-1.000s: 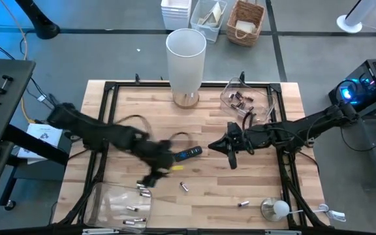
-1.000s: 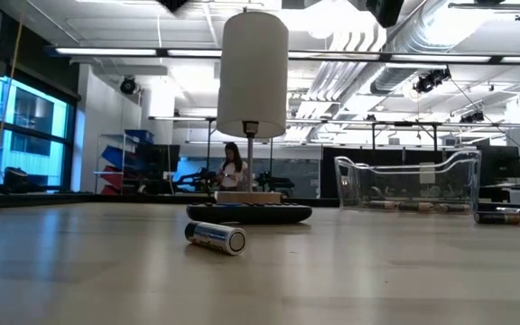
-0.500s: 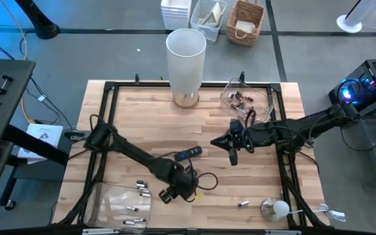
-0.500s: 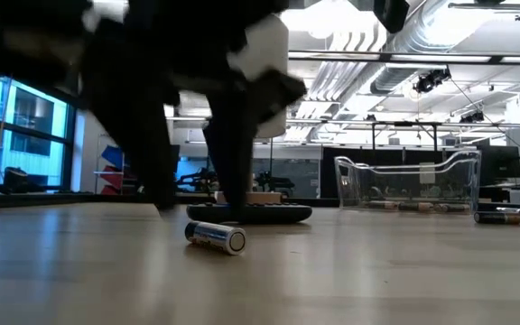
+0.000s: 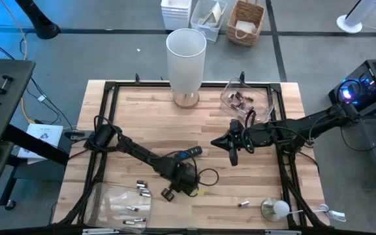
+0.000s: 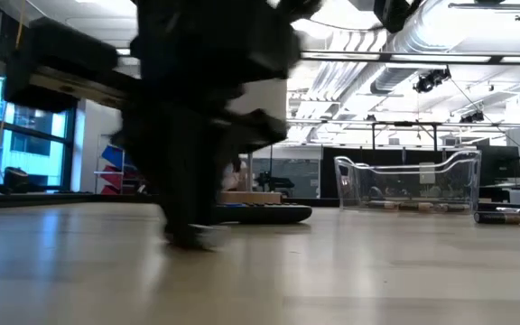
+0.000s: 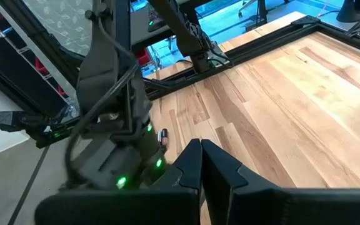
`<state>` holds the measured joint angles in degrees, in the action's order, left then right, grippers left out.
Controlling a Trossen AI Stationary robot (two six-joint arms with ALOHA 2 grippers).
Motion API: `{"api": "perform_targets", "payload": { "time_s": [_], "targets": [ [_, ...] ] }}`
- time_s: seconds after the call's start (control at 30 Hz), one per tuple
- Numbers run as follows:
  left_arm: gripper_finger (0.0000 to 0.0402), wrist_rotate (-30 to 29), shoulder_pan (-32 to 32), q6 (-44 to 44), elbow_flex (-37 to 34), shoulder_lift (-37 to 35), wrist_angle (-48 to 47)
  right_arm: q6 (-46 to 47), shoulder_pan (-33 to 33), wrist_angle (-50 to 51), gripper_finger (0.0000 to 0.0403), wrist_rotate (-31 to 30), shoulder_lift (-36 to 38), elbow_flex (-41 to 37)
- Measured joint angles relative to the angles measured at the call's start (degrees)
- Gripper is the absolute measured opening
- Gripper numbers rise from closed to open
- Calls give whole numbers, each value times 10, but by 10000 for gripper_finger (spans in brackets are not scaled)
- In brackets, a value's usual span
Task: Sort batteries
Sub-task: Put the silver battery into the bottom transparent bin
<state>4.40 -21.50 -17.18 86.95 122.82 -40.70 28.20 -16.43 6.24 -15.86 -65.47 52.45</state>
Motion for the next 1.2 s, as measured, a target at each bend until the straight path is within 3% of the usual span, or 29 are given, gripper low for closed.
{"api": "perform_targets", "payload": {
  "time_s": [0.17, 0.33, 0.47, 0.57, 0.7, 0.9, 1.07, 1.2],
  "targets": [
    [29, -23, 25, 44, -6, -73, -110, -2, 0, 15, 0, 1, 3, 0],
    [26, -33, 40, 135, -3, -232, -128, -16, 0, 23, 0, 2, 4, 0],
    [26, -84, -8, 237, -2, -343, -136, -17, 3, 27, 0, 2, 4, 0],
    [25, -124, -77, 323, -1, -382, -191, 1, 3, 26, 0, 33, 4, 0],
    [24, -126, -191, 443, -9, -374, -252, 42, -5, 39, 0, 99, 2, 0],
    [23, -98, -316, 568, -72, -330, -163, 110, -46, 60, 0, 114, 2, 0],
    [21, -93, -338, 606, -124, -304, -116, 268, -93, 99, 0, 205, -26, 0],
    [57, -69, -319, 624, -161, -292, -113, 351, -149, 116, 0, 279, -82, 0]
  ]
}}
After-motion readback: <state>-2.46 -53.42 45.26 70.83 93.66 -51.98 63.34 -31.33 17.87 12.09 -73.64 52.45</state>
